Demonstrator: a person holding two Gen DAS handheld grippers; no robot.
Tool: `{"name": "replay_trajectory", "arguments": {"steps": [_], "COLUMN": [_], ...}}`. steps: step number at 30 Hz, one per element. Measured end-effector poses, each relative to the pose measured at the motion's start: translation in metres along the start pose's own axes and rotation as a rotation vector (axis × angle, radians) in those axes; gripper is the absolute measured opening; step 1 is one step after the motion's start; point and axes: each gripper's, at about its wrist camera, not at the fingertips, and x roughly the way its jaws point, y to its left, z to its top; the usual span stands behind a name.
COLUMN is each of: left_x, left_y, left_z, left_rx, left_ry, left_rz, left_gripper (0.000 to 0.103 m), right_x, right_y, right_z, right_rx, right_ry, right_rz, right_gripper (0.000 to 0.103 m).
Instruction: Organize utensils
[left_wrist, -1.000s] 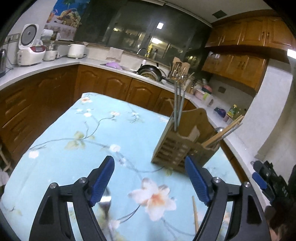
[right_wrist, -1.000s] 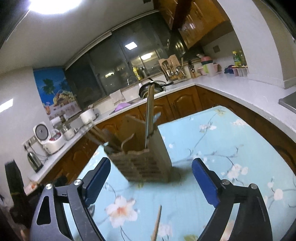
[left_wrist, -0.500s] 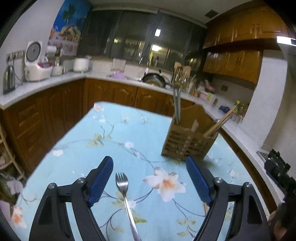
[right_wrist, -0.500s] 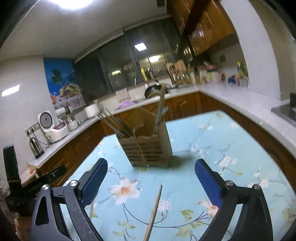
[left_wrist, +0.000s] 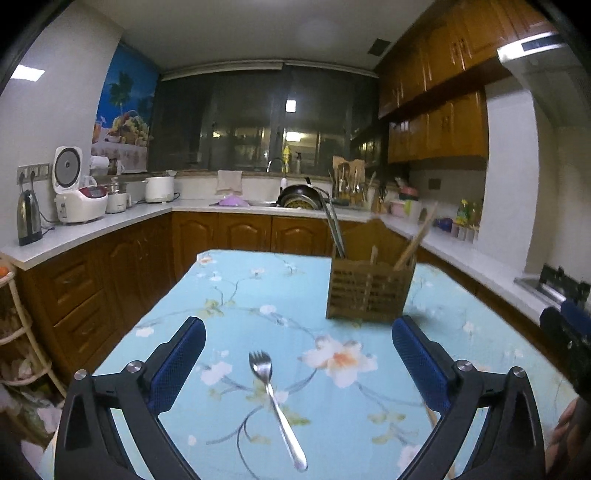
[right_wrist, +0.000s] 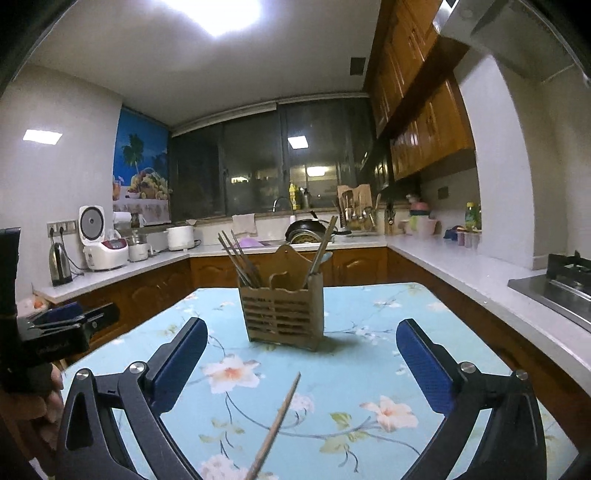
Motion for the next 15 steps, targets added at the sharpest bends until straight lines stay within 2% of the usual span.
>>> {"name": "replay_trajectory", "arguments": {"steps": [9,15], "left_x": [-0.003,-0.001], "left_y": [0.007,0.006], "left_z": [-0.021,-0.023], "left_rx": [0.008,0.023], "left_ry": [0.028,0.036], "left_rz": [0.043,0.059], "left_gripper": [0.102,0.102], "right_x": [-0.010,-0.012], "right_y": [-0.001,0.000], "right_z": [-0.029,-0.032], "right_rx": [-0.018,-0.022], "right_ry": [0.027,0.042], "right_rz": [-0.025,-0.025], "right_gripper": [0.103,0.103]}}
